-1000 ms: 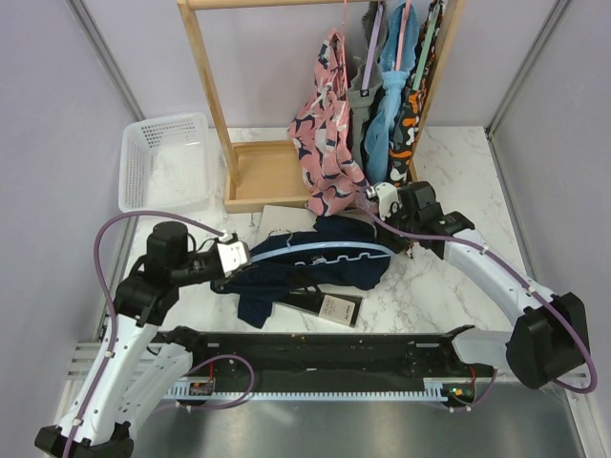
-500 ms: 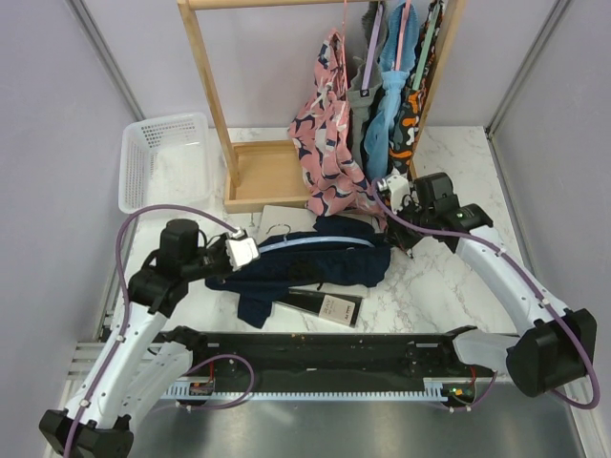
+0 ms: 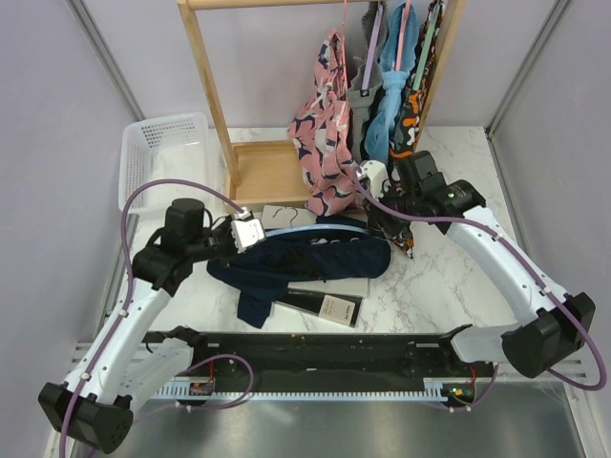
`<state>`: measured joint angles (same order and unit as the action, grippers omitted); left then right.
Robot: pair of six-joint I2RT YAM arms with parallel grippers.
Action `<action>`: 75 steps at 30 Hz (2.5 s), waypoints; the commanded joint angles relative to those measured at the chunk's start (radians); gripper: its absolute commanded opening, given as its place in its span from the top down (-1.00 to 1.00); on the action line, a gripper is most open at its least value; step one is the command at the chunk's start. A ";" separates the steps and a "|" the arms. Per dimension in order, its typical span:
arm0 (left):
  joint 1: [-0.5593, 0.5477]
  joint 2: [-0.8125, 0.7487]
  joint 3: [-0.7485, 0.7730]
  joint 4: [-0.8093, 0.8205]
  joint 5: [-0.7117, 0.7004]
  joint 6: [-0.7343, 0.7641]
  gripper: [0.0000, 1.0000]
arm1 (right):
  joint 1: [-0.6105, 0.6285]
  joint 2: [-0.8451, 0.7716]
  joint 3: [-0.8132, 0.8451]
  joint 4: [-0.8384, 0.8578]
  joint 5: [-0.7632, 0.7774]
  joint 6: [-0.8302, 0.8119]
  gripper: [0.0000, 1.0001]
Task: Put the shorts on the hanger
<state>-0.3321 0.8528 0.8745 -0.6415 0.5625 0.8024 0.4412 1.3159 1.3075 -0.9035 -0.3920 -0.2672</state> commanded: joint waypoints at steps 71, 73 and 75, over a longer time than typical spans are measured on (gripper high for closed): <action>0.033 -0.101 0.118 -0.080 0.035 -0.077 0.00 | 0.292 0.089 0.461 -0.003 -0.039 -0.317 1.00; 0.031 -0.095 0.170 -0.081 0.112 -0.101 -0.20 | 0.292 0.097 0.460 -0.014 -0.057 -0.316 1.00; 0.028 -0.081 0.210 -0.083 0.207 -0.133 -0.26 | 0.298 0.100 0.449 -0.014 -0.067 -0.314 1.00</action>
<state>-0.3038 0.7643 0.9672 -0.7296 0.5884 0.7319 0.7307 1.4425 1.7191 -0.9398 -0.4271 -0.5655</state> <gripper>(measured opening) 0.603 0.099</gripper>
